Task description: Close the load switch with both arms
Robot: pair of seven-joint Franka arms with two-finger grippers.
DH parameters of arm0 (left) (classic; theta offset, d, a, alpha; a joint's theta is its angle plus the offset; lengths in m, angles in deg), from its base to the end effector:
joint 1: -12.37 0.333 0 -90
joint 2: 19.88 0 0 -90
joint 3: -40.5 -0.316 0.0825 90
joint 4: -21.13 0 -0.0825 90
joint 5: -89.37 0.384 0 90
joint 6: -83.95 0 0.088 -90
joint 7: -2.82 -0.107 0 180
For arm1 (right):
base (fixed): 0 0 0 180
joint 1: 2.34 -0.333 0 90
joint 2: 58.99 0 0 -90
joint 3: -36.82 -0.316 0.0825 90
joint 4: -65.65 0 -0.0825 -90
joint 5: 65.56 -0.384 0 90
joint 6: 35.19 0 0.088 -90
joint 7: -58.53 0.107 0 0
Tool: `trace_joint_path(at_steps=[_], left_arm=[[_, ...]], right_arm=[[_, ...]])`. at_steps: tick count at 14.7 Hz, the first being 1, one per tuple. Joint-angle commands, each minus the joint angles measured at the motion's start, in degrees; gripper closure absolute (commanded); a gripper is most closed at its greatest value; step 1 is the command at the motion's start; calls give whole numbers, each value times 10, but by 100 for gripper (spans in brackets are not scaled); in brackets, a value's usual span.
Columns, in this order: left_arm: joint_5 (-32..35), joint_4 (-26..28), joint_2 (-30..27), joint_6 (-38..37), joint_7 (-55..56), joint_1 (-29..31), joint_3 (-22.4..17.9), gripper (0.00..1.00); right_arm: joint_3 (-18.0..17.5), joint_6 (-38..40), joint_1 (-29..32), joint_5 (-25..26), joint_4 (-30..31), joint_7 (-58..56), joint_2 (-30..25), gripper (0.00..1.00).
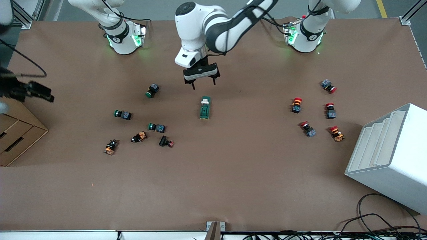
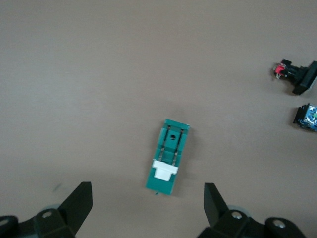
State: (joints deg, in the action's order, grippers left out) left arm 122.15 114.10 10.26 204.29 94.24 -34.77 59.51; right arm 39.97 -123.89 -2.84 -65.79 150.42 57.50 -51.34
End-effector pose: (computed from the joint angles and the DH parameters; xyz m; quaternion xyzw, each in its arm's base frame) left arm 0.3260 -0.6016 0.3316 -0.9825 -0.0918 -0.1585 0.0346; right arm 0.5913 -0.0248 0.5890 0.9994 -0.0140 -0.0324 0.0006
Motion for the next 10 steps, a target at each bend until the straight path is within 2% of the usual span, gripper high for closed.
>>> trace_joint_path(at_steps=[1, 4, 6, 7, 10], left_arm=[[79, 33, 20, 40, 80, -22, -3, 1], [165, 88, 22, 69, 137, -29, -3, 2], [229, 114, 28, 71, 175, -44, -3, 3], [266, 127, 31, 71, 208, -46, -2, 3], [360, 150, 49, 72, 313, -56, -1, 3]], right_arm=[[-5, -3, -5, 0, -3, -24, 26, 0], [-6, -20, -30, -21, 1, -13, 53, 0], [-6, -37, -41, -91, 22, 65, 70, 0], [-6, -41, -50, -107, 32, 90, 74, 0], [-6, -68, -93, -109, 42, 173, 92, 0]])
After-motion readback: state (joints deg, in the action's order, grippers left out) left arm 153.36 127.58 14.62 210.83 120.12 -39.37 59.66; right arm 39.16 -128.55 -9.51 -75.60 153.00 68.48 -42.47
